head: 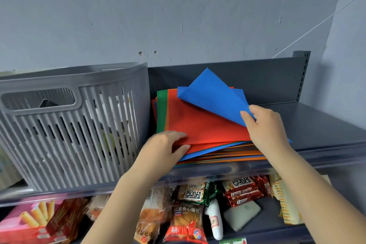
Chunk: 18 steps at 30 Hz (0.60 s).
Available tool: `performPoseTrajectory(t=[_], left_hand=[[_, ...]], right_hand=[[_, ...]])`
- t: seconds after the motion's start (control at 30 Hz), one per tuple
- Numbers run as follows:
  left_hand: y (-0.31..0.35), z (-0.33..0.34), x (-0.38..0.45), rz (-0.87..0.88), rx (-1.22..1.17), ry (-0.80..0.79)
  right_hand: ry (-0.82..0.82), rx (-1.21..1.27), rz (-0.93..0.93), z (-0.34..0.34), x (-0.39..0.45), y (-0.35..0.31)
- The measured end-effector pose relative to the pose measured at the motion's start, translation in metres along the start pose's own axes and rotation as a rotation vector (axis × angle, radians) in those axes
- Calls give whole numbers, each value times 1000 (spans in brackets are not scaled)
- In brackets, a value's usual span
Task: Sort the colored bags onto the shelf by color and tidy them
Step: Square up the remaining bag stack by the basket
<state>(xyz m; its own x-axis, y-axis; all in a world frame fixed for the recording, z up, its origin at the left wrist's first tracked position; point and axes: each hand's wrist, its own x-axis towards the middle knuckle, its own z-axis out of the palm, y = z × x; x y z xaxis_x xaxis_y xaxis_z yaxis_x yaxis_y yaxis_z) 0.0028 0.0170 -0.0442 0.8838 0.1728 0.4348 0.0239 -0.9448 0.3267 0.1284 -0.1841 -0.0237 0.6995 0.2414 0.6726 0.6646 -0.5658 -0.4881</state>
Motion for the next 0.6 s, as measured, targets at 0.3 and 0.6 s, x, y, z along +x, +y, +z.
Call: performPoseTrajectory(t=[0.3, 0.6], left_hand=[[-1, -12, -3, -39, -92, 283], [12, -18, 20, -313, -89, 316]], right_hand=[[-173, -4, -180, -9, -8, 10], [-257, 21, 141, -32, 10, 25]])
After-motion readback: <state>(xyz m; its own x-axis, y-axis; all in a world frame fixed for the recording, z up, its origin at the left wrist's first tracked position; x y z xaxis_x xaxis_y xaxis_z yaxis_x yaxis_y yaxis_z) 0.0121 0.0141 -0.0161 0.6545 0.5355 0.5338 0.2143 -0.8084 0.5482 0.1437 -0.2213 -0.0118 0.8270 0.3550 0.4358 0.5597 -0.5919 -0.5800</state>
